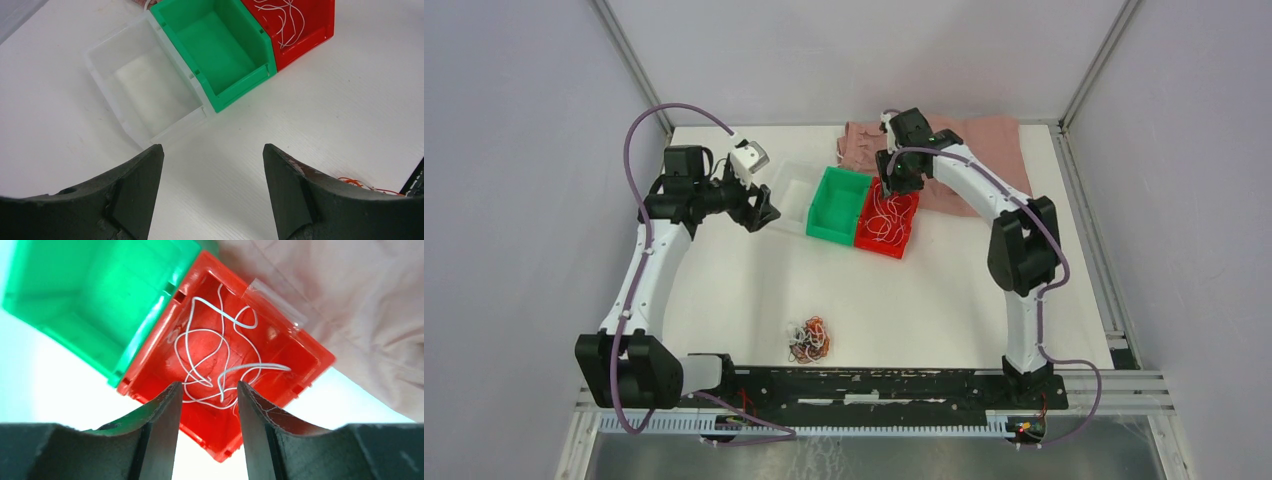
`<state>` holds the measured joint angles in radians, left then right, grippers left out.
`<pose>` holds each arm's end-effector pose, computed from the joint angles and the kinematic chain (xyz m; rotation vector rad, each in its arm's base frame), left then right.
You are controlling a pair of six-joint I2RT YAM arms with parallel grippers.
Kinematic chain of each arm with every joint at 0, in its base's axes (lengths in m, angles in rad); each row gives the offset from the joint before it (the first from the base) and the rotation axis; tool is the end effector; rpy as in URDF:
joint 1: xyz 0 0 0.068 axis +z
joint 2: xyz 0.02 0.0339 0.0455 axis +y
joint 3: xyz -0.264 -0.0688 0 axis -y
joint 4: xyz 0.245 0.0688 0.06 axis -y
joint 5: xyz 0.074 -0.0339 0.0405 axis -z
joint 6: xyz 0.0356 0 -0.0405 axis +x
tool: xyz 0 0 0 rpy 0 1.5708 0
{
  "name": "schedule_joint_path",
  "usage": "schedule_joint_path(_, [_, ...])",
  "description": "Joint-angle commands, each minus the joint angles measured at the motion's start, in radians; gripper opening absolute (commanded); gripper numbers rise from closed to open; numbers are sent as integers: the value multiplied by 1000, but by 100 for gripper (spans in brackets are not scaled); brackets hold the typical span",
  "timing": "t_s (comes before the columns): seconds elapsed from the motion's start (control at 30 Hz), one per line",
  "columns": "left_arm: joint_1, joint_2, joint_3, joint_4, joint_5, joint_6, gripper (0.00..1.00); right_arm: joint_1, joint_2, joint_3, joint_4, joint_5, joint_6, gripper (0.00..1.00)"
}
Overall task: Untangle the cables
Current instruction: Place the cable in the bin.
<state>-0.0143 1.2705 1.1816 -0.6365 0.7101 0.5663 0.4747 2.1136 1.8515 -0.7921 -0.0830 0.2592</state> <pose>0.2665 -0.0270 0.3367 0.9403 1.9193 -0.4936 0.4101 0.2141 0.2388 -0.3158 2.6477 0.3561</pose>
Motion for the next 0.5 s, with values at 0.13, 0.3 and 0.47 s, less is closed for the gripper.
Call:
schedule_joint_path(0.13, [5,-37,12,-14,33,11,80,-1,-101,34,-15,-40,-4,46])
schedule_joint_path(0.3, [5,-36,3,-31,38,30,80,9,-206,-104,97,-36,16,50])
schedule_joint_path(0.47, [5,-39,-2,-32,46,18,80,10,-149,-104,148,-57,61,37])
